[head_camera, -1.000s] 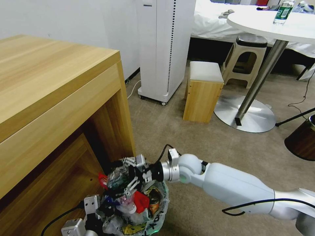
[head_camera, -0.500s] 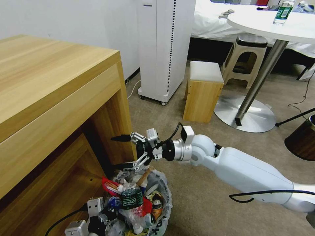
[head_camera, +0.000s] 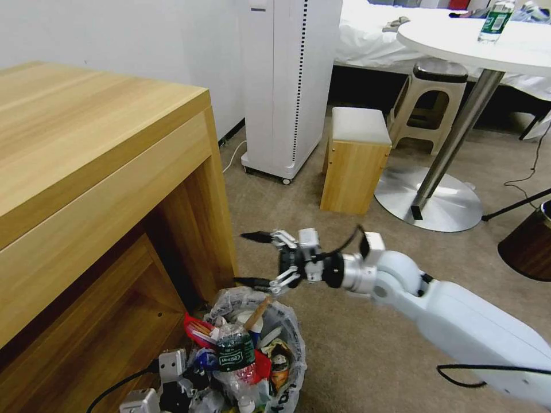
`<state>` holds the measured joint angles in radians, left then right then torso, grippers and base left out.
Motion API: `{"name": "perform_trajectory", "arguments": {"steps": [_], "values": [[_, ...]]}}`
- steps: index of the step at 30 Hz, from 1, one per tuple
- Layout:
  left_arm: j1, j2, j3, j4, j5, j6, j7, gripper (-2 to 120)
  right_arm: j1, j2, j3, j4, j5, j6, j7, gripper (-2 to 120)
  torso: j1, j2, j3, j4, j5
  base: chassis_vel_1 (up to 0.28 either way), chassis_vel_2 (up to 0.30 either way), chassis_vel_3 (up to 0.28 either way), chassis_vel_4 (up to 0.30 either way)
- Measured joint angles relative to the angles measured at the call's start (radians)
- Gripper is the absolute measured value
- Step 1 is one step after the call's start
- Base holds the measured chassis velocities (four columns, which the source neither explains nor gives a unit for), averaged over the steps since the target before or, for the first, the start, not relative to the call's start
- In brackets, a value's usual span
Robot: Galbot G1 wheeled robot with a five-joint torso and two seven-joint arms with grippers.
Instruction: Pick up the trash bin and place the garbage on the floor into it.
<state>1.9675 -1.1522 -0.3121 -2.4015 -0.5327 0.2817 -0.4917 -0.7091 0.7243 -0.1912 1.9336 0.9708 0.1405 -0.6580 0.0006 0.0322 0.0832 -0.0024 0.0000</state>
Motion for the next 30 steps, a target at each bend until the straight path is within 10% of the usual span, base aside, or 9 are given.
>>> {"name": "perform_trajectory", "arguments": {"steps": [10,30], "values": [[0.015,-0.036,-0.001,-0.006,0.023,-0.016,0.017,0,-0.224,0.011,0.265,0.108,-0.118,0.058,0.107,100,0.000,0.000,0.000,0.0000,0.0000,0.000,0.000,0.000,0.000],[-0.037,0.000,0.020,0.020,-0.002,-0.048,0.040,0,-0.305,0.060,0.470,0.090,-0.213,0.094,0.133,100,0.000,0.000,0.000,0.0003,0.0000,0.000,0.000,0.000,0.000]]}}
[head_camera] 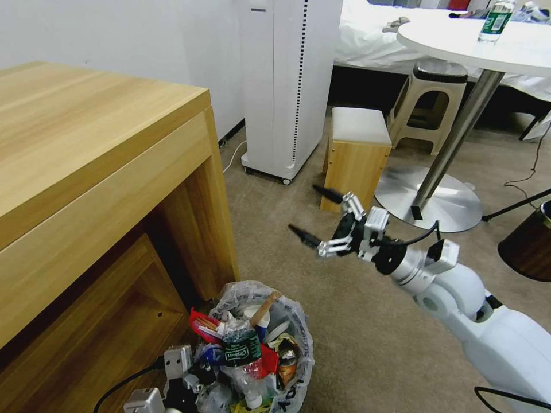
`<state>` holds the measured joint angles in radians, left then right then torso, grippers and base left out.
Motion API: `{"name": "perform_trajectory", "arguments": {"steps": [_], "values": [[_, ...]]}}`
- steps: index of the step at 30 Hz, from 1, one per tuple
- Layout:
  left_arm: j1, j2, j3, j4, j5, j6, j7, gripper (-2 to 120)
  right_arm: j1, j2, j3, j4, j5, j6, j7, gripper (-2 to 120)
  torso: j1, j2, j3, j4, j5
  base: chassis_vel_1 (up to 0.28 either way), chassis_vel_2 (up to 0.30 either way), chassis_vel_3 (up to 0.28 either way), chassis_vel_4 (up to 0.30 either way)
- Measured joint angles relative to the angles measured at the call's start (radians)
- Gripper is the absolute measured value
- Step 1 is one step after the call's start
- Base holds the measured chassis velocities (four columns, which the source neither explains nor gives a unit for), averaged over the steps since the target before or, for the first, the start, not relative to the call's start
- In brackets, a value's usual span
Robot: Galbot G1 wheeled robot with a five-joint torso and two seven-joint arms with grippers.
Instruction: Pick up the trash bin and place the garbage on the floor into it.
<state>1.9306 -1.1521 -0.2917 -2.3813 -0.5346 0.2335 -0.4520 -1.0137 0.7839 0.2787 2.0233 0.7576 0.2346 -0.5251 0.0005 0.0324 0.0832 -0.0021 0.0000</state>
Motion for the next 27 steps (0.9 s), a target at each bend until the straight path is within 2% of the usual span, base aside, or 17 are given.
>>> {"name": "perform_trajectory", "arguments": {"steps": [2,9,27], "values": [[-0.009,0.006,0.006,0.008,-0.004,0.000,0.000,0,-0.048,0.009,0.061,0.003,-0.012,0.008,-0.007,100,0.000,0.000,0.000,-0.0003,0.0001,0.000,0.000,0.000,0.000],[-0.031,0.022,0.017,0.038,-0.012,0.002,-0.004,0,-0.143,0.024,0.142,0.008,-0.047,0.031,-0.025,100,0.000,0.000,0.000,-0.0003,0.0000,0.000,0.000,0.000,0.000],[-0.143,0.015,0.066,0.125,-0.018,-0.007,-0.007,0,-0.294,0.096,0.191,0.013,-0.127,0.068,-0.060,100,0.000,0.000,0.000,-0.0001,0.0000,0.000,0.000,0.000,0.000]]}}
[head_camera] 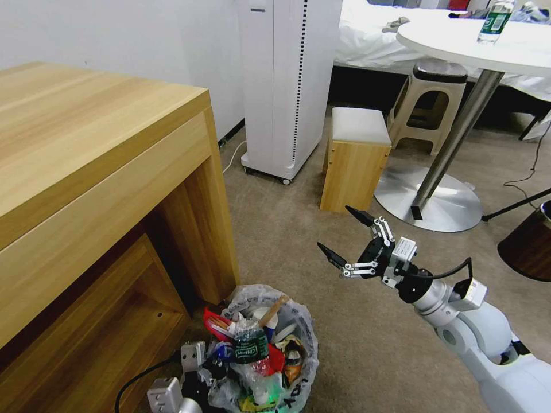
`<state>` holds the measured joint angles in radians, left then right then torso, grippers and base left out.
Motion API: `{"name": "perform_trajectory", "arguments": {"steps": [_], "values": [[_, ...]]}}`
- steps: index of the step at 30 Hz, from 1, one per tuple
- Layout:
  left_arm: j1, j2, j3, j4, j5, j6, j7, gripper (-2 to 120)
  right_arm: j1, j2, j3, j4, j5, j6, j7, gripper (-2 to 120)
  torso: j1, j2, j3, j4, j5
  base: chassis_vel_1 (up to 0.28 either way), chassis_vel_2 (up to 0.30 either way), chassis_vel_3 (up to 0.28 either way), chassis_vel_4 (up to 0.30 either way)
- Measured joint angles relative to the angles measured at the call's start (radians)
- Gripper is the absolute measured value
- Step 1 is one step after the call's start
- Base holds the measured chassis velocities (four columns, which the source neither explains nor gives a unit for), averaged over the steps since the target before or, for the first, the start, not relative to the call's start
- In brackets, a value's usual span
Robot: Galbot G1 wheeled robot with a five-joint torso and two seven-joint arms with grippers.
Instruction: Pick up the trash bin and place the garbage on the floor into it.
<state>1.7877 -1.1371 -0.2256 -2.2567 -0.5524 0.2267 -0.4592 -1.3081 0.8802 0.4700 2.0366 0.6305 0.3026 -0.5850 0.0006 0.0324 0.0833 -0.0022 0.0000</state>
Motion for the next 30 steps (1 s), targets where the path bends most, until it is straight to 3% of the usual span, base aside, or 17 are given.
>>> {"name": "perform_trajectory", "arguments": {"steps": [22,27,30], "values": [[-0.106,0.036,0.027,0.084,-0.025,0.008,-0.014,0,-0.028,0.021,0.009,-0.024,-0.021,0.055,-0.018,100,0.000,0.000,0.000,0.0000,0.0000,0.000,0.000,0.000,0.000],[-0.112,0.033,0.039,0.088,-0.030,0.008,-0.014,0,-0.062,0.073,0.091,0.000,-0.082,0.090,0.004,100,0.000,0.000,0.000,0.0000,0.0002,0.000,0.000,0.000,0.000],[-0.115,0.040,0.040,0.084,-0.040,0.008,-0.018,0,-0.097,0.140,0.155,0.040,-0.102,0.105,0.102,100,0.000,0.000,0.000,-0.0002,-0.0002,0.000,0.000,0.000,0.000]]}}
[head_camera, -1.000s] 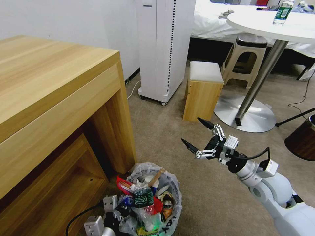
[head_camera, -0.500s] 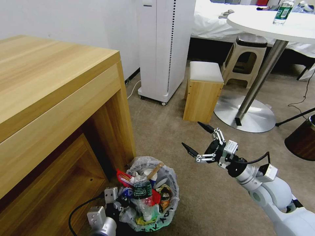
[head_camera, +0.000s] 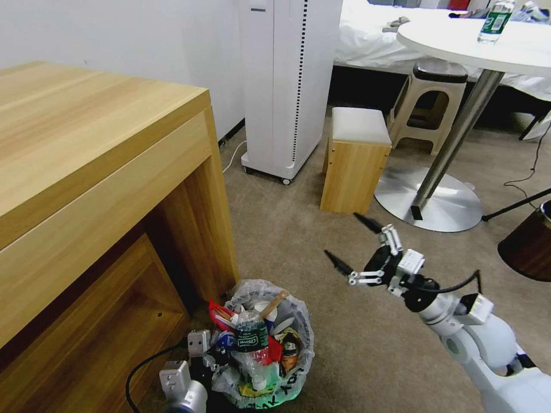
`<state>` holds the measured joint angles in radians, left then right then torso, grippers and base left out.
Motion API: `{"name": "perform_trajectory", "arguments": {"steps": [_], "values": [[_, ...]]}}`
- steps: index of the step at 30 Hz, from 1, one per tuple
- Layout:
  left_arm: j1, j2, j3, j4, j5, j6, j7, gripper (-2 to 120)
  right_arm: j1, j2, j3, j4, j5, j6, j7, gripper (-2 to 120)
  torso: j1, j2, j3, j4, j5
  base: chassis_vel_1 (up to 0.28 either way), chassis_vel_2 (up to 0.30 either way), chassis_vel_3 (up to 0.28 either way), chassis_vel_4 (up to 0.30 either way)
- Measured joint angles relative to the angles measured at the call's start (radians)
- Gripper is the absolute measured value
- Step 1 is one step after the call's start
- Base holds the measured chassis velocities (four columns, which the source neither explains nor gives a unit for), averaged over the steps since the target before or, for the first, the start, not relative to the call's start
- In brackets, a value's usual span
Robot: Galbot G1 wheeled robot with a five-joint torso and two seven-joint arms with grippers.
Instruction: Pick up the trash bin and place the garbage on the floor into it.
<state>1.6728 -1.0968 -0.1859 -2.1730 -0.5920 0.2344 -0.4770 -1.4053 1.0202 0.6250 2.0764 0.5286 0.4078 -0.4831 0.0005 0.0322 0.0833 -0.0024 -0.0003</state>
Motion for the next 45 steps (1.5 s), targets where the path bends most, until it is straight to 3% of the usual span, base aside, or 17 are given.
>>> {"name": "perform_trajectory", "arguments": {"steps": [2,3,6,7,9,16,21,33,36,40,45], "values": [[0.000,0.010,-0.003,-0.003,-0.008,0.000,-0.004,0,-0.014,0.061,0.040,0.012,-0.029,0.026,0.060,100,0.000,0.000,0.000,0.0000,0.0003,0.000,0.000,0.000,0.000],[0.000,0.010,-0.003,-0.003,-0.008,0.000,-0.004,0,-0.014,0.061,0.040,0.012,-0.029,0.026,0.060,100,0.000,0.000,0.000,0.0000,0.0003,0.000,0.000,0.000,0.000],[-0.007,0.020,-0.005,-0.004,-0.025,0.005,-0.018,0,-0.029,0.182,0.105,0.016,-0.090,0.062,0.099,100,0.000,0.000,0.000,0.0001,0.0003,0.000,0.000,0.000,0.000],[-0.007,0.020,-0.005,-0.004,-0.025,0.005,-0.018,0,-0.029,0.182,0.105,0.016,-0.090,0.062,0.099,100,0.000,0.000,0.000,0.0001,0.0003,0.000,0.000,0.000,0.000],[-0.006,0.021,-0.003,-0.003,-0.030,0.007,-0.025,0,-0.044,0.254,0.138,0.017,-0.152,0.091,0.120,100,0.000,0.000,0.000,-0.0001,0.0001,0.000,0.000,0.000,0.000],[0.007,0.021,-0.002,-0.001,-0.029,0.010,-0.030,0,-0.080,0.347,0.187,0.000,-0.239,0.167,0.206,100,0.000,0.000,0.000,0.0000,-0.0001,0.000,0.000,0.000,0.000],[0.021,0.023,-0.002,-0.003,-0.018,0.010,-0.029,0,-0.092,0.411,0.220,-0.027,-0.245,0.183,0.213,100,0.000,0.000,0.000,0.0001,0.0003,0.000,0.000,0.000,0.000],[0.049,0.014,-0.007,0.002,0.011,0.023,-0.019,1,-0.082,0.416,0.217,-0.038,-0.228,0.187,0.214,100,0.000,0.000,0.000,0.0002,0.0003,0.000,0.000,0.000,0.000],[0.054,0.009,-0.009,-0.002,0.013,0.028,-0.011,17,-0.084,0.421,0.207,-0.042,-0.231,0.185,0.211,100,0.000,0.000,0.000,0.0001,0.0004,0.000,0.000,0.000,0.000],[0.053,0.007,-0.010,-0.001,0.014,0.029,-0.010,25,-0.086,0.423,0.202,-0.043,-0.231,0.184,0.209,100,0.000,0.000,0.000,0.0001,0.0002,0.000,0.000,0.000,0.000],[0.055,0.002,-0.010,-0.011,0.000,0.031,0.000,45,-0.086,0.423,0.197,-0.069,-0.233,0.187,0.199,100,0.000,0.000,0.000,0.0000,0.0003,0.000,0.000,0.000,0.000]]}}
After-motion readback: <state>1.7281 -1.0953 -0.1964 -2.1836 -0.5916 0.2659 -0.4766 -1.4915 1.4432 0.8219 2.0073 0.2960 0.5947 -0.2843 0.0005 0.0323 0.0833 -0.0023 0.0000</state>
